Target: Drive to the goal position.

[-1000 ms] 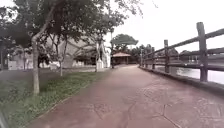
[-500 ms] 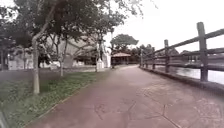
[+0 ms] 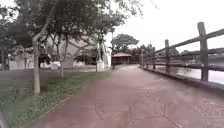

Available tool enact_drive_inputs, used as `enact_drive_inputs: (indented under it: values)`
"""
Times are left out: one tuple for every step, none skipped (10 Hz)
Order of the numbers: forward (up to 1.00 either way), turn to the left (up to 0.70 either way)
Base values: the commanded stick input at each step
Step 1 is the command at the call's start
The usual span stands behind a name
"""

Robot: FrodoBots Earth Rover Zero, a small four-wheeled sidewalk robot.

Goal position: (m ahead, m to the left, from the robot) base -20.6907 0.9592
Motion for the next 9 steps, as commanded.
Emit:
enact_drive_inputs:
  values:
    - [0.0, 0.7]
    - [0.0, 0.7]
    - [0.0, 0.7]
    - [0.0, 0.7]
    - [0.0, 0.7]
    - [0.0, 0.7]
    - [0.0, 0.7]
    - [0.0, 0.7]
    - [0.0, 0.7]
